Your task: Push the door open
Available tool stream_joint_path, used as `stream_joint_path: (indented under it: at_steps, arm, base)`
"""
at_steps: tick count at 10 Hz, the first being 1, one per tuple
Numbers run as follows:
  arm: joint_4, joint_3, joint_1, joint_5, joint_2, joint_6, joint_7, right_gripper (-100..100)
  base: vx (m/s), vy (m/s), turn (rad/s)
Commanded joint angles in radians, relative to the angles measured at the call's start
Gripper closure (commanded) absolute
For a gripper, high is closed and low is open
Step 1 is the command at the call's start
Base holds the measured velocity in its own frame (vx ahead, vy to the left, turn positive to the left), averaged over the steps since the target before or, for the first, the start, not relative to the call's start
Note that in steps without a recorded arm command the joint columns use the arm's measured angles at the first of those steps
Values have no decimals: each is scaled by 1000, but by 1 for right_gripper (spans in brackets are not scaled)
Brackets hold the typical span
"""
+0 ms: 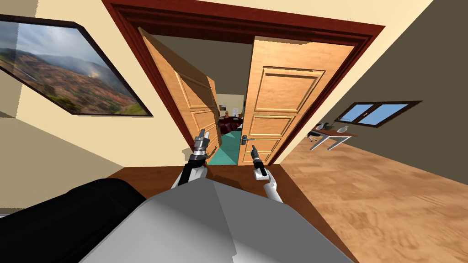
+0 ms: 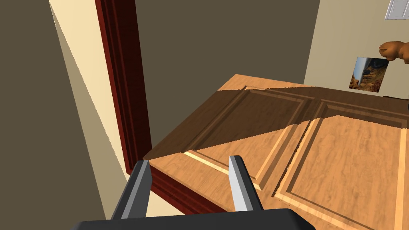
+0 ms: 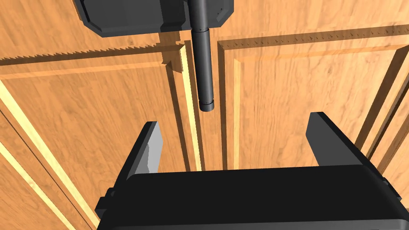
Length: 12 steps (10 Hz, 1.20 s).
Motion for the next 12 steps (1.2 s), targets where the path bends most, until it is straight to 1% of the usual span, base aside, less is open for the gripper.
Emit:
stream_joint_path:
  at_steps: [1,2,3,5,9,12]
  arm:
    - [34,4,-21,0,2,7,-4,-100]
    - [52,6,-33,0,3,13,-7,-100]
    - [40,5,-25,0,3,9,-4,-100]
    - [48,0,-29,-1,3,7,-3,-100]
    - [68,-13,-37,-3,7,-1,3,-100]
    - [81,-21,-41,-5,11,-6,6,-100]
  base:
    - [148,-68,72]
    - [165,-69,66]
    - [74,-33,18]
    - [133,11,20]
    - [208,52,28]
    - [207,15,24]
